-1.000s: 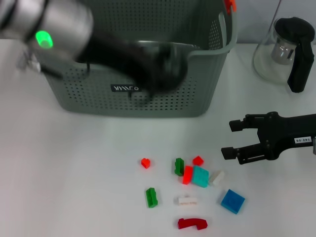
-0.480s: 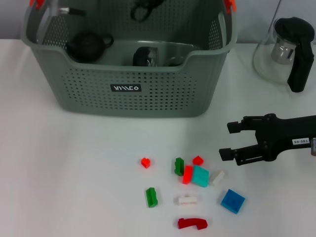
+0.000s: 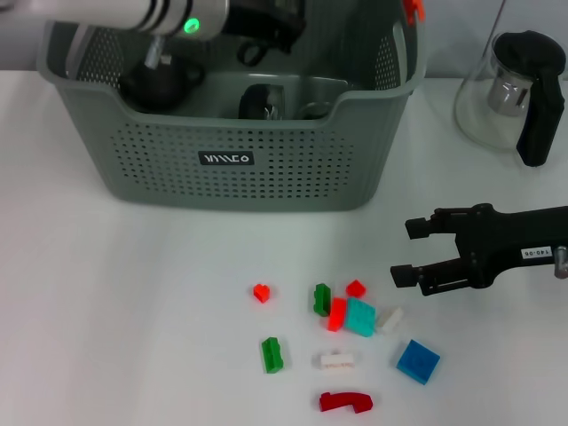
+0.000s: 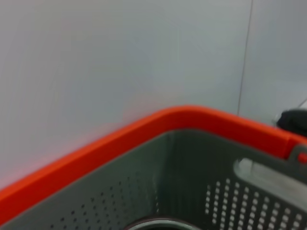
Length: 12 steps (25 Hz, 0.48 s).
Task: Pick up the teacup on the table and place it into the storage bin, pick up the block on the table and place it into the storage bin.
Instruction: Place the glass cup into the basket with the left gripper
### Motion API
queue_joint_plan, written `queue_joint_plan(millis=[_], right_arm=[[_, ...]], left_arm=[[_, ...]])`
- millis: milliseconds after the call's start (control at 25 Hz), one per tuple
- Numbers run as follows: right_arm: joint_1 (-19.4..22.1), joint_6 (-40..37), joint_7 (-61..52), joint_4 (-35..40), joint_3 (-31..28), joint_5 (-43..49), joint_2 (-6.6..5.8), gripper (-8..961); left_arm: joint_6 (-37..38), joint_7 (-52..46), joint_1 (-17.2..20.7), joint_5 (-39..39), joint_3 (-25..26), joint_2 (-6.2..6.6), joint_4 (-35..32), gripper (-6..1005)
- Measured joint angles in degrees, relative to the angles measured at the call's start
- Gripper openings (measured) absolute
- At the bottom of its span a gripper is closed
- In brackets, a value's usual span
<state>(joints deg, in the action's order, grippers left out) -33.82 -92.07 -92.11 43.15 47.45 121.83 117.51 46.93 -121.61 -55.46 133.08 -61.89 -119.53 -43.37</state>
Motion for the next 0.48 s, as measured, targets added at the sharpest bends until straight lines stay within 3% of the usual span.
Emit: queue_joint_plan(millis=[200,480], right_arm=[[0.0,0.1,0.0,-0.1,0.0,0.0,0.00,946],[0.1,0.7,0.1,-0.3,0.0,-0.1,0.00,946]], left_arm=[[-1.5,0.2,0.3,3.6,-0.6,-1.75,0.5,59],[-1.7,-0.3,0.7,7.0,-0.9,-2.75,0.6,62]])
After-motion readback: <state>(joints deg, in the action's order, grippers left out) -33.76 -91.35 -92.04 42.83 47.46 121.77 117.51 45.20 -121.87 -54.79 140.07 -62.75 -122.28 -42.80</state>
